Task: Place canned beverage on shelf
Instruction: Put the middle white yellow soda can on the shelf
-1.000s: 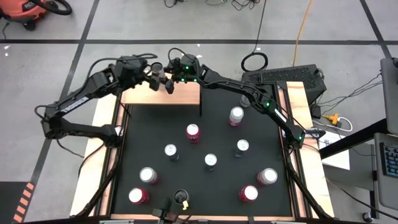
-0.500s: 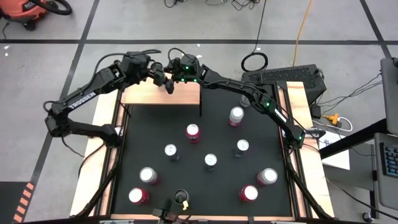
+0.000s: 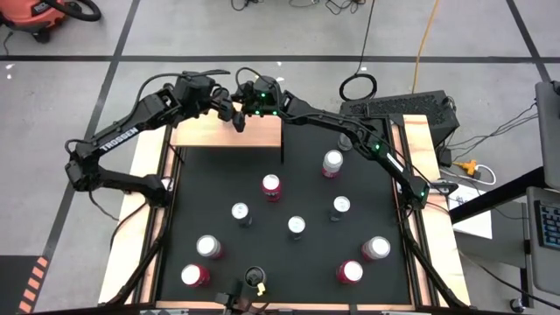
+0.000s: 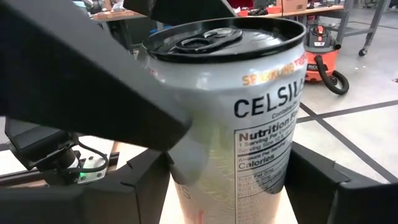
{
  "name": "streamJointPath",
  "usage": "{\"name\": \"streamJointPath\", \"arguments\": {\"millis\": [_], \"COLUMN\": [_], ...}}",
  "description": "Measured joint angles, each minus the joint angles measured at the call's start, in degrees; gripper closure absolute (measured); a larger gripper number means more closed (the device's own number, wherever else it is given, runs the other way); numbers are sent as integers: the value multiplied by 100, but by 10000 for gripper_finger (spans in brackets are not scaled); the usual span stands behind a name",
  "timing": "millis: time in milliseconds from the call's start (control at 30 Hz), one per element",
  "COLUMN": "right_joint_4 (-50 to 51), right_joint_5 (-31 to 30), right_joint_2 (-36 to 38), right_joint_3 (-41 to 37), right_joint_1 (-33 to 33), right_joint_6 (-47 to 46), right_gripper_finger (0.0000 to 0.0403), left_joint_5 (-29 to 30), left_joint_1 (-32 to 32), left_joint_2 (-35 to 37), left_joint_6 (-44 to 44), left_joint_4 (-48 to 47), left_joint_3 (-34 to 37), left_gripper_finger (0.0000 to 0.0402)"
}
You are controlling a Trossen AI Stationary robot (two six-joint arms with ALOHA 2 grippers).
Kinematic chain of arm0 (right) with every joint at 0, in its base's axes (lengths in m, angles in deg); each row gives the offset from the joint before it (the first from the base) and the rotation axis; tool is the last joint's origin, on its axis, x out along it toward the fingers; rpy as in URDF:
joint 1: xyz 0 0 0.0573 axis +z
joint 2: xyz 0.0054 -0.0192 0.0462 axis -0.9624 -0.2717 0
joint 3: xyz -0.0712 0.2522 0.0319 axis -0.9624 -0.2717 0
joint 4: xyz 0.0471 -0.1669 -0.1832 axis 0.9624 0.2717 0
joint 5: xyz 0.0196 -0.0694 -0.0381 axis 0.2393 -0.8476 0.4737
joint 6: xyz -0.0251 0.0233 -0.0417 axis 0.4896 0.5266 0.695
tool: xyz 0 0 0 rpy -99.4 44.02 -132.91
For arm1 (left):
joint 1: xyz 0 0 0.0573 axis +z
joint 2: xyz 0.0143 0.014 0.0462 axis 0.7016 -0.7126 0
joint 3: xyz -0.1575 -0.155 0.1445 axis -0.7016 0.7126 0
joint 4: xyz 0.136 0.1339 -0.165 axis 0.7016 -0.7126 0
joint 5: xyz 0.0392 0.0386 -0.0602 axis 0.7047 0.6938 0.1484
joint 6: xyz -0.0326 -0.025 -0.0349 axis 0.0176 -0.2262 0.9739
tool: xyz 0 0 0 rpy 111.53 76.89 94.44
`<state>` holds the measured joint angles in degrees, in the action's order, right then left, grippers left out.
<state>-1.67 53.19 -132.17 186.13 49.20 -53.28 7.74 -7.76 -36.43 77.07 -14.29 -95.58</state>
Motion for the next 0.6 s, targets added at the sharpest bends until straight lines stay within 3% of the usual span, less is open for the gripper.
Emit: {"name": "streamJointPath", "arguments": {"millis": [300, 600], "right_joint_4": [6, 50], "right_joint_5": [68, 159], "right_joint_2": [0, 11], "right_joint_3": [-1, -2], "right_joint_1": [0, 2], "right_joint_6": [38, 57], "right_gripper_finger": [124, 117], "left_joint_5": [-34, -122], "left_joint_1": [2, -2], "left_joint_2": [0, 75], "left_joint_6": [-2, 0], "left_joint_4": [-2, -11], "left_joint_3": [0, 0], "left_gripper_finger": [10, 11]}}
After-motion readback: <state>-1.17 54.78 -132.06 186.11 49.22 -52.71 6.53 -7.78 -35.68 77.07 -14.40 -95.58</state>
